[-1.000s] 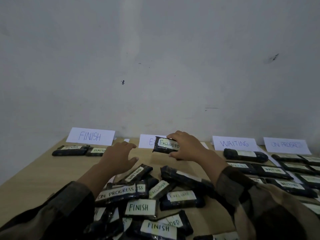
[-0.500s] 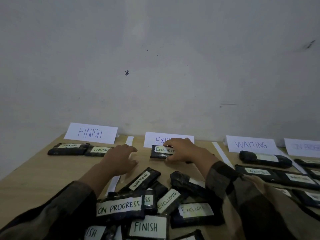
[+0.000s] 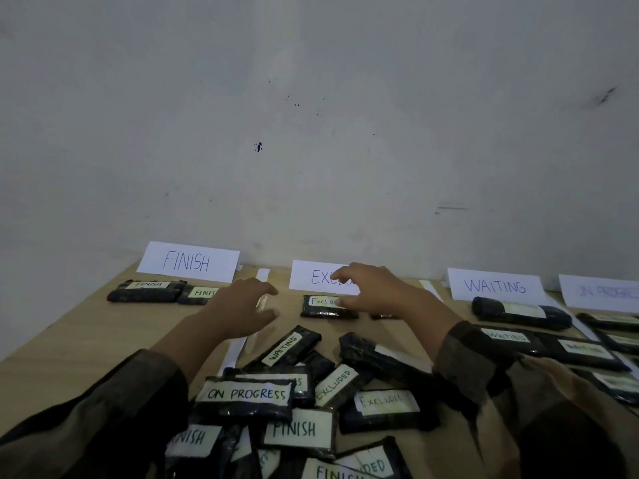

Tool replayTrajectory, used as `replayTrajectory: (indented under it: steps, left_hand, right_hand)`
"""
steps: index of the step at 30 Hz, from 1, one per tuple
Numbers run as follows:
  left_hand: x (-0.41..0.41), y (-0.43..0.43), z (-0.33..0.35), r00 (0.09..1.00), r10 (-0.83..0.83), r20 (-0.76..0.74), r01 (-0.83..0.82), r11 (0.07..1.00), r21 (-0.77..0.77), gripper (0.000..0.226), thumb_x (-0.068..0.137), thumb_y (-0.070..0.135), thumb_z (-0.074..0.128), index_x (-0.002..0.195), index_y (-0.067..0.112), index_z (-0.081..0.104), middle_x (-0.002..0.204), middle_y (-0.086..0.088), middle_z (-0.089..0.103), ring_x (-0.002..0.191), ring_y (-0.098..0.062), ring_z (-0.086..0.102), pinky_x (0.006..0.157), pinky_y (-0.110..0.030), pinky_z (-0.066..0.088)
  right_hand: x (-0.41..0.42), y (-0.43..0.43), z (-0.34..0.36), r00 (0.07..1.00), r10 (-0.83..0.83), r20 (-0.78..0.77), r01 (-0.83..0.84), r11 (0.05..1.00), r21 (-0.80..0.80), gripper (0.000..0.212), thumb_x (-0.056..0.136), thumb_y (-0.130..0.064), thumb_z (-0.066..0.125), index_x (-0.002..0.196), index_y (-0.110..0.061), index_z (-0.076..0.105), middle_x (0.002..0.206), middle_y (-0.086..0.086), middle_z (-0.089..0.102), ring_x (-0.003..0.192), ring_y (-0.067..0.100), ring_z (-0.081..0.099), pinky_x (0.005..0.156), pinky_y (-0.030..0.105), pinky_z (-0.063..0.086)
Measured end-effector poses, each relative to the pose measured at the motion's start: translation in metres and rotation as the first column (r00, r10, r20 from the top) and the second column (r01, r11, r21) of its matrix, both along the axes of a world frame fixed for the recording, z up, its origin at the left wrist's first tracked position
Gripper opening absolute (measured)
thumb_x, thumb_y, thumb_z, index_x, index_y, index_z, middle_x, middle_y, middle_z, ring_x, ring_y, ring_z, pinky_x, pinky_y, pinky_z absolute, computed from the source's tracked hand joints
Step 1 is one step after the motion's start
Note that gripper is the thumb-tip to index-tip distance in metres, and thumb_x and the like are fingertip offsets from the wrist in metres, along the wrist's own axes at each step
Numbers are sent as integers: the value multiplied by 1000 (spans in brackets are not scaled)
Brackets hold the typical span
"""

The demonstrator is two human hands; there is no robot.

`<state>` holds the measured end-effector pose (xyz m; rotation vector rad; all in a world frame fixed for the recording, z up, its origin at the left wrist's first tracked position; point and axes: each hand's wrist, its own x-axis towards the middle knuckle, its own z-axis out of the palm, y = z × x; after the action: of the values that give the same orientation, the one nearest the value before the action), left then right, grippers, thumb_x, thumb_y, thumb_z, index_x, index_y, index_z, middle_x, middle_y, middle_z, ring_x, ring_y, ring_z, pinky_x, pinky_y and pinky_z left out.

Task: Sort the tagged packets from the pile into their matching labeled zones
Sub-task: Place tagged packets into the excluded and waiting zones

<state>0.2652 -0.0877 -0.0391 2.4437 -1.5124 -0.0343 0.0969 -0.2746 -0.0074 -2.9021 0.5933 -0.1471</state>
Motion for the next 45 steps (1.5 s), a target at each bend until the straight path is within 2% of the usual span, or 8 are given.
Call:
replayTrajectory:
  steps: [4, 10, 18, 25, 32, 35, 39, 45]
  left_hand:
    - [-19, 11, 7, 999, -49, -13, 48, 998, -48, 45, 90, 45, 54, 131, 28, 48, 138, 7, 47, 128, -13, 42, 106, -33, 35]
    - [-60, 21, -1, 988, -109, -108, 119, 989, 92, 48, 92, 46, 52, 135, 28, 44, 141, 3, 45, 128, -16, 43, 103, -31, 35]
    - [-87, 26, 1, 972, -98, -212, 120, 988, 94, 38, 92, 34, 56, 129, 27, 52, 131, 2, 55, 115, -16, 51, 96, -28, 39]
    - [-97, 22, -4, 953, -126, -277, 133, 991, 8, 34, 89, 13, 53, 120, 26, 57, 121, 5, 60, 110, -12, 54, 93, -28, 46]
    - [-108, 14, -1, 942, -144, -303, 154, 988, 12, 43, 91, 14, 54, 133, 24, 48, 131, -2, 51, 108, -16, 53, 87, -25, 43]
    - [-109, 14, 0, 926, -133, -354, 147, 989, 11, 50, 88, 12, 59, 134, 24, 45, 131, -2, 54, 115, -17, 53, 88, -25, 44]
    - [-109, 15, 3, 904, -135, -406, 111, 990, -84, 54, 75, 2, 73, 119, 26, 54, 111, 3, 65, 110, -15, 57, 93, -30, 48]
    - [-108, 20, 9, 910, -182, -373, 110, 972, -207, 50, 64, 4, 81, 100, 32, 60, 96, 13, 68, 92, -12, 64, 82, -28, 51]
  right_hand:
    - [-36, 19, 9, 999, 9, -44, -5, 995, 99, 44, 88, -43, 60, 129, -28, 51, 122, -8, 55, 102, 10, 50, 87, 27, 40]
    - [-89, 37, -19, 968, -80, -239, 121, 979, 164, 59, 85, -57, 55, 137, -33, 39, 144, -1, 42, 128, 19, 43, 102, 37, 38]
    - [-122, 57, -32, 989, -131, -69, 142, 972, 186, 51, 88, -47, 57, 135, -39, 39, 131, 3, 46, 118, 21, 48, 96, 38, 42]
    - [-149, 63, -32, 980, -183, 74, 147, 926, 348, 78, 77, -25, 75, 139, -39, 31, 135, -1, 43, 111, 11, 40, 91, 25, 36]
    - [-158, 64, -37, 976, -189, 111, 135, 918, 372, 66, 79, -34, 73, 135, -38, 38, 132, -3, 46, 111, 10, 42, 91, 25, 37]
    - [-157, 62, -40, 977, -192, 92, 146, 919, 365, 59, 83, -37, 69, 134, -35, 40, 132, -2, 47, 110, 11, 44, 91, 27, 38]
    - [-153, 63, -40, 983, -175, 60, 148, 939, 309, 54, 82, -45, 67, 130, -34, 44, 133, -2, 47, 112, 14, 49, 95, 32, 43]
    - [-138, 77, -37, 988, -149, 44, 148, 989, 24, 63, 81, -57, 61, 135, -35, 38, 138, -4, 44, 125, 19, 44, 107, 43, 29]
